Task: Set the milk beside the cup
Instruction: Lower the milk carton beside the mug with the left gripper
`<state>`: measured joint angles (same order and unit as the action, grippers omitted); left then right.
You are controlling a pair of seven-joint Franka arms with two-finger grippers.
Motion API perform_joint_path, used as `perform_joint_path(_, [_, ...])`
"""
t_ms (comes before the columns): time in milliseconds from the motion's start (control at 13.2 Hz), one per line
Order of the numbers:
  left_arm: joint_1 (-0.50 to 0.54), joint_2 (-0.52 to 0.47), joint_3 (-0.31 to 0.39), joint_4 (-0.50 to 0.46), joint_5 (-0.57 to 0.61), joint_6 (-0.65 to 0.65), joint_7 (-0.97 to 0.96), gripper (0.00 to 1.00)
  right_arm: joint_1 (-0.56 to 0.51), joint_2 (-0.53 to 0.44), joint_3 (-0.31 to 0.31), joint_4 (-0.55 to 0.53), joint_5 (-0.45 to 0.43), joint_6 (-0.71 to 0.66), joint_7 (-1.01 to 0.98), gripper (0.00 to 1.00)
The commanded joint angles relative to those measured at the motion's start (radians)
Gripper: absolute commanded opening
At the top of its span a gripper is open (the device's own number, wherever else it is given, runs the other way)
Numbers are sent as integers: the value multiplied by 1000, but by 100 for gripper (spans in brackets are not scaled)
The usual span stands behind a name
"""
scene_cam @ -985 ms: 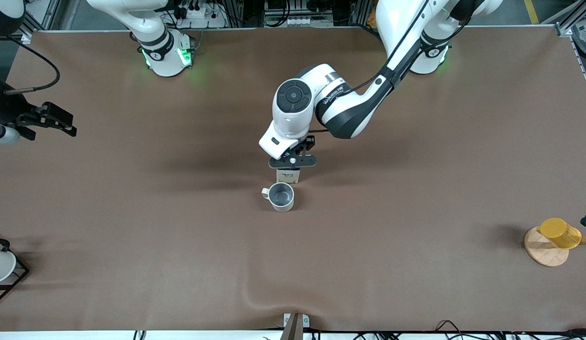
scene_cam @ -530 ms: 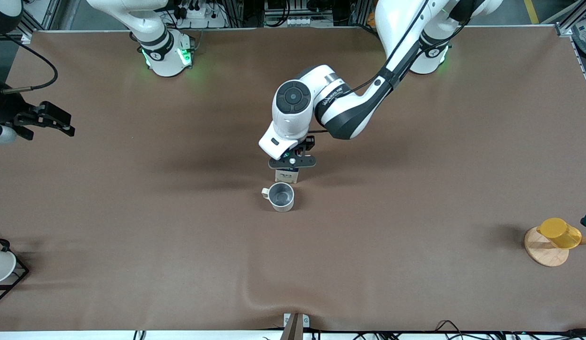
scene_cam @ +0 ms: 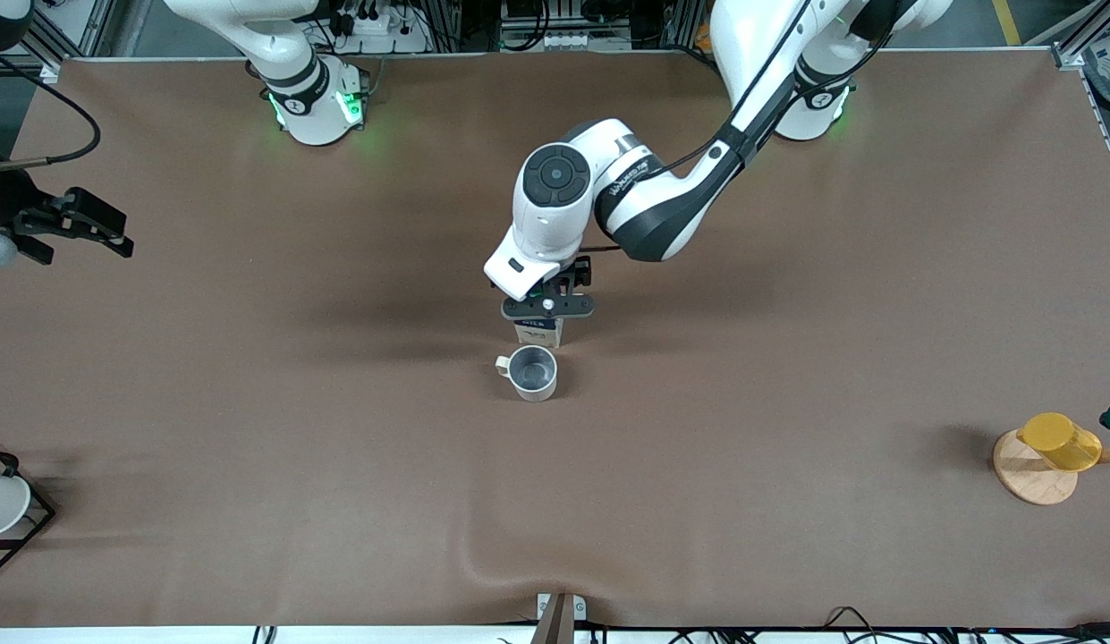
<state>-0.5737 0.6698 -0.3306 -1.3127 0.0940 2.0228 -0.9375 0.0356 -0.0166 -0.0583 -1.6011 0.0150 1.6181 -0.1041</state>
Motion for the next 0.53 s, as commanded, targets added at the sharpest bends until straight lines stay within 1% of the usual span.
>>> perform_joint_path(0, [30,-76,9,-5,13,-16,-15,100,-19,-6,12,12,13,-18,3,100])
perform_joint_path(152, [83,-127,9,-5,15,-70,-6,100,-19,-3,12,13,20,-17,3,100])
perform_joint_path(227, [130,-165,7,-5,15,-93,-6,100,-19,-3,11,13,25,-17,3,100])
perform_joint_path(303, [174,-205,-1,-11,9,-110,-20,100,-19,-3,11,15,25,-17,3,100])
perform_joint_path(455, [225,-263,8,-25,23,-147,-50,100,-19,-3,11,30,23,-18,1,100])
